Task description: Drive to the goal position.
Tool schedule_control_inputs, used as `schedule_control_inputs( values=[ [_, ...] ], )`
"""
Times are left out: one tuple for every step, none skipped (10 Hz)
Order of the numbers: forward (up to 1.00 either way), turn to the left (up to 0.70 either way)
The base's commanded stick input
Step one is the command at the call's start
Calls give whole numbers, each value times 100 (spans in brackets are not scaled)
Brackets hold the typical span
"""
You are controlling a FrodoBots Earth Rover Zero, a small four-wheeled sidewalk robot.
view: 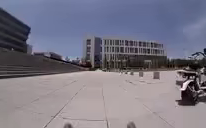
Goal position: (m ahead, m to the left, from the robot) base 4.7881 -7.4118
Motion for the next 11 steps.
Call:
schedule_control_inputs(
  values=[
    [45, 0],
    [45, 0],
    [45, 0],
    [45, -1],
    [45, -5],
    [45, -26],
    [45, -27],
    [45, -27],
    [45, -27],
    [45, -27],
    [45, -27]
  ],
)
